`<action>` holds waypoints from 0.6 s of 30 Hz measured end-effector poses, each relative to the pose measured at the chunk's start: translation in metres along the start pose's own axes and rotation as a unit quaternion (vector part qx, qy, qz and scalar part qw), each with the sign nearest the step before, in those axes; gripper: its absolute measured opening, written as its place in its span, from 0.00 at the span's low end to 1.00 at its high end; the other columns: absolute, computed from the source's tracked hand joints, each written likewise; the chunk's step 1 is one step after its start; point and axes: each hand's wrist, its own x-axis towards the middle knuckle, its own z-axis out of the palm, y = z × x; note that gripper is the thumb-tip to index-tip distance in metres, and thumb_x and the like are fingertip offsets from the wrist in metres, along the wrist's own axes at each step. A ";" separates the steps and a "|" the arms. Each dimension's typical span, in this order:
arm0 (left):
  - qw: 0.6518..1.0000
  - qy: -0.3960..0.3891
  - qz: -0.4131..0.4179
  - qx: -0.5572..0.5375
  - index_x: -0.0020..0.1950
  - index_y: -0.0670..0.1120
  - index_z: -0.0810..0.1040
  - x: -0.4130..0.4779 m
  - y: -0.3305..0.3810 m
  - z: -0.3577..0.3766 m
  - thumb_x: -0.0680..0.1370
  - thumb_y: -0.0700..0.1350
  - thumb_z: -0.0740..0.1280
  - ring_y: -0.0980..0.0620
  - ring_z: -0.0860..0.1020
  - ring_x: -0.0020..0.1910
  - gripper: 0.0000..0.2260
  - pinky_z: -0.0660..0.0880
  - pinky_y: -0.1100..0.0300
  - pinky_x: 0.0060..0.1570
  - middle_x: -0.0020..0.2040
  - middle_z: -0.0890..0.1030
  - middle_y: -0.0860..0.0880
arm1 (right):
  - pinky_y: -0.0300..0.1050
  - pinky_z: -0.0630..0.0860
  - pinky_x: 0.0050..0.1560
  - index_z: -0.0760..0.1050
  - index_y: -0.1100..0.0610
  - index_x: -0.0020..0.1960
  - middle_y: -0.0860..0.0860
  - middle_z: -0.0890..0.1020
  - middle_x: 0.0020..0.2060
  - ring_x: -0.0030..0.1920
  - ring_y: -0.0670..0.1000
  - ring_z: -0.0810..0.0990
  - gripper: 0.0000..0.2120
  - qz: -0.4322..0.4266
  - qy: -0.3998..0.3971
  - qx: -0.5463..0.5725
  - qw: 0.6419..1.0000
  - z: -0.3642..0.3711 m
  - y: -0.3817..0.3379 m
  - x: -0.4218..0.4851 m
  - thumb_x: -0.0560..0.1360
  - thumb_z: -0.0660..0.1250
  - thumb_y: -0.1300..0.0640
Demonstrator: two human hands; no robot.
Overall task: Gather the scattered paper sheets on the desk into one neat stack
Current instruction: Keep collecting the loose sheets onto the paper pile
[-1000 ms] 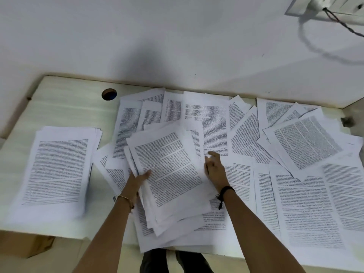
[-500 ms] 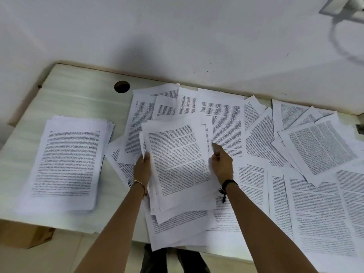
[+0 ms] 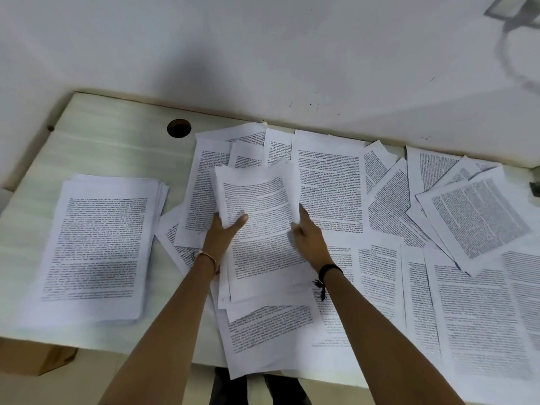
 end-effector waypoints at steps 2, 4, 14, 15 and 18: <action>0.999 -0.006 -0.012 -0.053 0.67 0.45 0.73 -0.003 -0.003 -0.010 0.70 0.48 0.75 0.50 0.77 0.62 0.27 0.70 0.51 0.67 0.62 0.79 0.48 | 0.37 0.71 0.39 0.56 0.55 0.77 0.52 0.75 0.38 0.34 0.46 0.71 0.25 -0.009 0.009 -0.007 1.000 0.004 -0.003 0.001 0.81 0.57 0.62; 0.991 -0.004 -0.056 -0.121 0.65 0.41 0.75 -0.011 -0.006 -0.021 0.71 0.43 0.74 0.44 0.78 0.60 0.23 0.73 0.48 0.63 0.60 0.80 0.43 | 0.38 0.72 0.37 0.60 0.54 0.75 0.52 0.76 0.47 0.35 0.47 0.72 0.24 -0.007 0.008 0.037 0.999 0.006 -0.007 -0.001 0.81 0.58 0.61; 0.989 0.084 -0.067 -0.101 0.61 0.37 0.75 -0.049 -0.028 -0.095 0.75 0.31 0.66 0.44 0.75 0.54 0.15 0.71 0.51 0.60 0.53 0.78 0.43 | 0.49 0.75 0.50 0.74 0.60 0.57 0.55 0.79 0.50 0.54 0.57 0.76 0.20 0.101 0.138 -0.117 0.978 0.016 -0.001 -0.044 0.75 0.66 0.45; 0.985 0.110 -0.067 -0.115 0.58 0.38 0.76 -0.050 -0.030 -0.104 0.74 0.31 0.66 0.43 0.75 0.54 0.13 0.71 0.50 0.59 0.50 0.79 0.43 | 0.50 0.74 0.51 0.72 0.61 0.61 0.57 0.77 0.54 0.57 0.58 0.74 0.26 0.114 0.128 -0.172 0.970 0.020 0.002 -0.050 0.72 0.69 0.43; 0.975 0.159 -0.049 -0.145 0.63 0.37 0.74 -0.056 -0.033 -0.124 0.75 0.31 0.66 0.44 0.75 0.55 0.17 0.71 0.49 0.60 0.54 0.78 0.42 | 0.50 0.76 0.47 0.65 0.59 0.65 0.55 0.76 0.54 0.55 0.57 0.76 0.29 0.135 0.071 -0.161 0.975 0.030 -0.007 -0.063 0.70 0.73 0.50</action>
